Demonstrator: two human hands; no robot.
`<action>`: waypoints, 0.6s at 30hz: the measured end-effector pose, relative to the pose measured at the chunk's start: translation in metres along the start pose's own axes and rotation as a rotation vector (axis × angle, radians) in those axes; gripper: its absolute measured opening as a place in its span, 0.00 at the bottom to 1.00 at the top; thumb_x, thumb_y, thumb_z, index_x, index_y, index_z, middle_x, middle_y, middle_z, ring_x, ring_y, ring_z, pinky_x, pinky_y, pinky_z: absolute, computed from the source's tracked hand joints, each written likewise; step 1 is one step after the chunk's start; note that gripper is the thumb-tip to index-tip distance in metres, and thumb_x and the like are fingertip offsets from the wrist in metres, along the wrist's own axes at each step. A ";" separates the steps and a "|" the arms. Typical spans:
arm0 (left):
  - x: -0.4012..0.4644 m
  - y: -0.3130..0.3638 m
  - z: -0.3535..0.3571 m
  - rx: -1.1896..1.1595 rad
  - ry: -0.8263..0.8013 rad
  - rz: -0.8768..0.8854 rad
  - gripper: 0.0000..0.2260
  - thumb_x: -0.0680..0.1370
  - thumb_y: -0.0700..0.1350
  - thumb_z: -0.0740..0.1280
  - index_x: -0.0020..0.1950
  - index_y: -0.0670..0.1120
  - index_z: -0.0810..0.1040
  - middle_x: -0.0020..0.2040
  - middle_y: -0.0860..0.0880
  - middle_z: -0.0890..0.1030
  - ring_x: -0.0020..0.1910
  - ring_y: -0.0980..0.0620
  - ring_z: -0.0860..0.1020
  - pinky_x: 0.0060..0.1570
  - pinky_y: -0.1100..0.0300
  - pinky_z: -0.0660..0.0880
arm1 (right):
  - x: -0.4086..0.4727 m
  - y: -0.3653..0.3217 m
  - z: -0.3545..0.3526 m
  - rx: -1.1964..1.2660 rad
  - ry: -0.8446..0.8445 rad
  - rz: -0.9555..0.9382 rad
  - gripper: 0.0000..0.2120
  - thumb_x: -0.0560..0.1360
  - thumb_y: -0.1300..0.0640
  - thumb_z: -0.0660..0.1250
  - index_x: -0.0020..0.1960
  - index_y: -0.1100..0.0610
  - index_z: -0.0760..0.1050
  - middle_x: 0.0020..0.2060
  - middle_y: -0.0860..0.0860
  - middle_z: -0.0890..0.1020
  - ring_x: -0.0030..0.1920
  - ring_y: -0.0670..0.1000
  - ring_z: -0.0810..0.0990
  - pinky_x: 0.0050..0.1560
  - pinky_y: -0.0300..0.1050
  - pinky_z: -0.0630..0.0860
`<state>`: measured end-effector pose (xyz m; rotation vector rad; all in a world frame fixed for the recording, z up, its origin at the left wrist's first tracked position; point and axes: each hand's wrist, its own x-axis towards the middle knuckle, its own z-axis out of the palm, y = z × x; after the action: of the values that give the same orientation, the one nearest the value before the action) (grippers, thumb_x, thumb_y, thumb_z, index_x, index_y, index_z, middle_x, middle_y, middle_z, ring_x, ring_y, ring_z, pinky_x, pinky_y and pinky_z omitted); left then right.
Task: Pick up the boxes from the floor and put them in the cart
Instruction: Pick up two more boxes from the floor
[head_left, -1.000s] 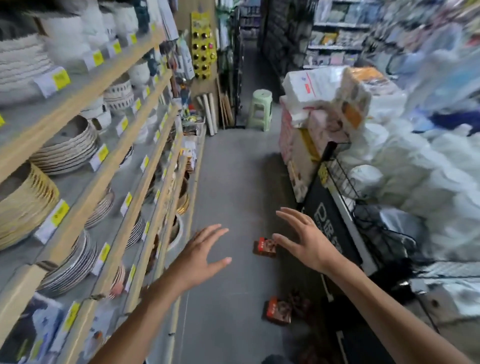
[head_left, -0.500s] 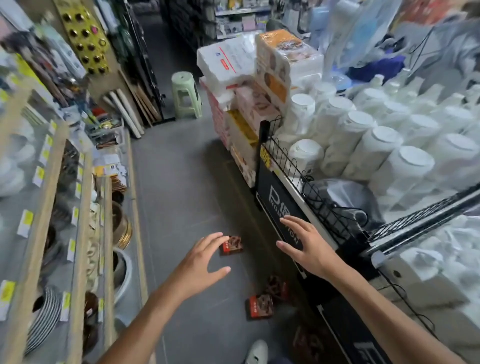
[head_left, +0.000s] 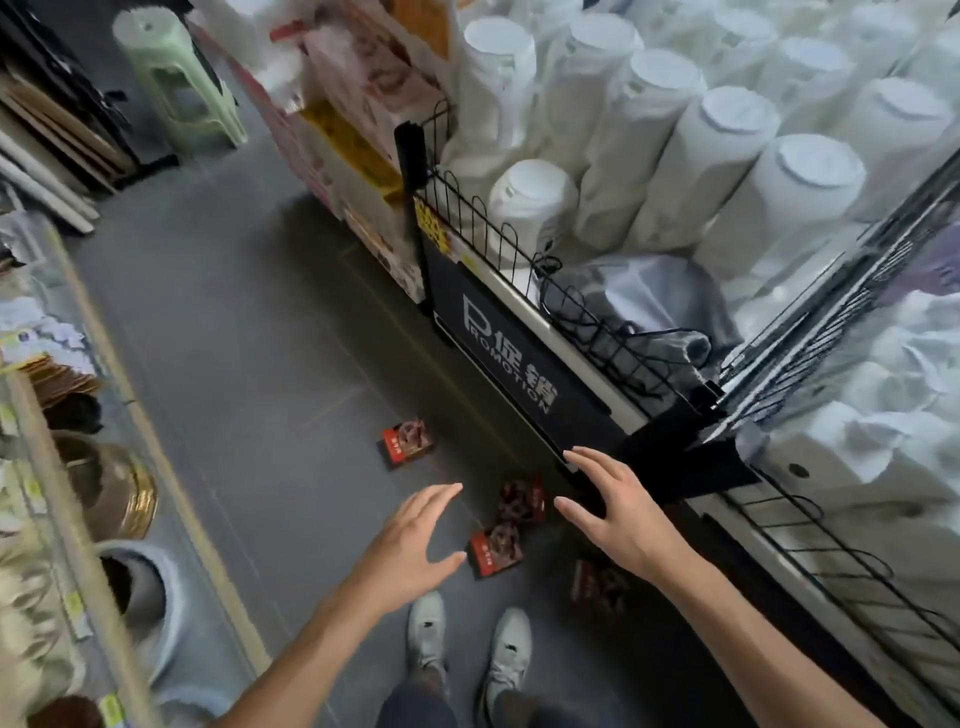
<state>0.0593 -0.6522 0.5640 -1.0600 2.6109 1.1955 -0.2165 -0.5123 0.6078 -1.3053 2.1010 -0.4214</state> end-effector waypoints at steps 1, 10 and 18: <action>0.015 -0.013 0.014 -0.003 -0.030 -0.001 0.36 0.76 0.56 0.69 0.80 0.59 0.54 0.78 0.60 0.59 0.77 0.58 0.57 0.76 0.58 0.58 | 0.005 0.014 0.015 0.013 0.002 0.039 0.32 0.79 0.34 0.62 0.79 0.44 0.63 0.77 0.42 0.65 0.77 0.45 0.60 0.76 0.50 0.65; 0.114 -0.143 0.183 0.053 -0.182 -0.029 0.42 0.73 0.57 0.71 0.81 0.50 0.53 0.78 0.51 0.61 0.77 0.50 0.59 0.74 0.63 0.51 | 0.029 0.157 0.187 -0.017 -0.124 0.302 0.34 0.77 0.36 0.66 0.80 0.41 0.59 0.78 0.42 0.63 0.77 0.45 0.59 0.73 0.37 0.54; 0.177 -0.264 0.362 0.069 -0.302 -0.114 0.52 0.70 0.59 0.73 0.82 0.45 0.44 0.82 0.48 0.50 0.80 0.49 0.50 0.78 0.58 0.49 | 0.044 0.312 0.339 0.020 -0.191 0.337 0.41 0.72 0.30 0.65 0.79 0.41 0.55 0.77 0.39 0.59 0.76 0.40 0.54 0.71 0.33 0.52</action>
<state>0.0169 -0.6206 0.0854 -0.9200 2.3131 1.1319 -0.2234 -0.3895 0.1617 -0.9158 2.0937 -0.1651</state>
